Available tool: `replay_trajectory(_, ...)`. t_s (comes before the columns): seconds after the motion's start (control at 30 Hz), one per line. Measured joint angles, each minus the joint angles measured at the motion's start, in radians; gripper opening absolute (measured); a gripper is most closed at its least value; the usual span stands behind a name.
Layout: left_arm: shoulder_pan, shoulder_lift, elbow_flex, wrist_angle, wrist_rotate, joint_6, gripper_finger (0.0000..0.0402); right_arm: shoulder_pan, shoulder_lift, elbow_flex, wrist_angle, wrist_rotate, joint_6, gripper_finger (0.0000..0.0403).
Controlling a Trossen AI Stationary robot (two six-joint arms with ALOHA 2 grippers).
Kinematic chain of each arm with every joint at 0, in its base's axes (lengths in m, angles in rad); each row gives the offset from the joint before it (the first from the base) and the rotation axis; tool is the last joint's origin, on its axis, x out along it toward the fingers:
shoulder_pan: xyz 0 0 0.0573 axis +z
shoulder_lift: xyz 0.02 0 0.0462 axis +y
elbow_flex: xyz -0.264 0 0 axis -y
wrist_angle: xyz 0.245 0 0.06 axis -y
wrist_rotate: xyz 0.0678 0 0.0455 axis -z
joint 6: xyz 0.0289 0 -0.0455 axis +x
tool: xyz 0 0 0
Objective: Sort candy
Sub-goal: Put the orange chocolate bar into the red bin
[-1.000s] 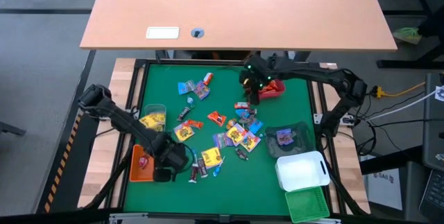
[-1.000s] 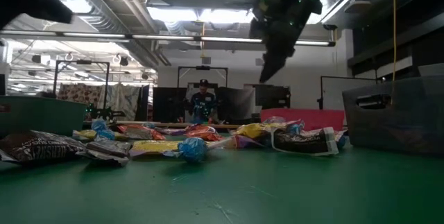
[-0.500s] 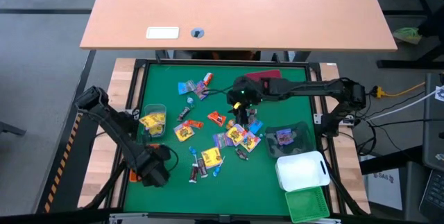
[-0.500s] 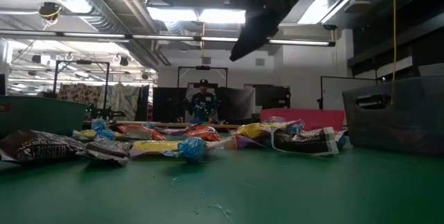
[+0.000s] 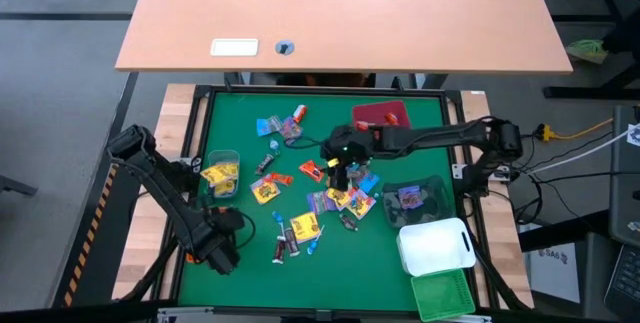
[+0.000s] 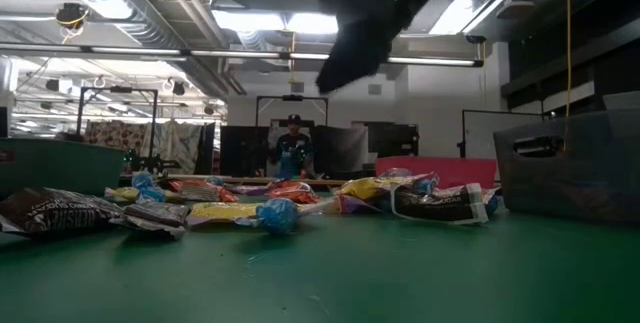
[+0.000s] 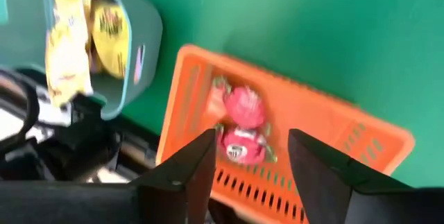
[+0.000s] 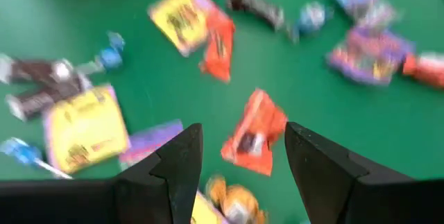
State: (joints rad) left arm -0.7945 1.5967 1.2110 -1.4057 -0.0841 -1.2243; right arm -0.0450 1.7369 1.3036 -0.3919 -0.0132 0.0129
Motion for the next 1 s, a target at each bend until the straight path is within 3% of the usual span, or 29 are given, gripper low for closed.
replay_trajectory(0.27, 0.014, -0.001, 0.001, 0.058, -0.137, 0.002, 0.0170, 0.000, 0.124, -0.019, 0.095, 0.054, 0.067, 0.0205)
replay_trajectory(0.67, 0.017, 0.000, 0.001, 0.084, -0.146, 0.003, 0.0170, 0.000, 0.290, -0.018, 0.223, 0.074, 0.069, 0.0205)
replay_trajectory(1.0, 0.017, 0.000, 0.001, 0.093, -0.210, 0.004, 0.0170, 0.000, 0.331, -0.016, 0.226, 0.137, 0.069, 0.0204)
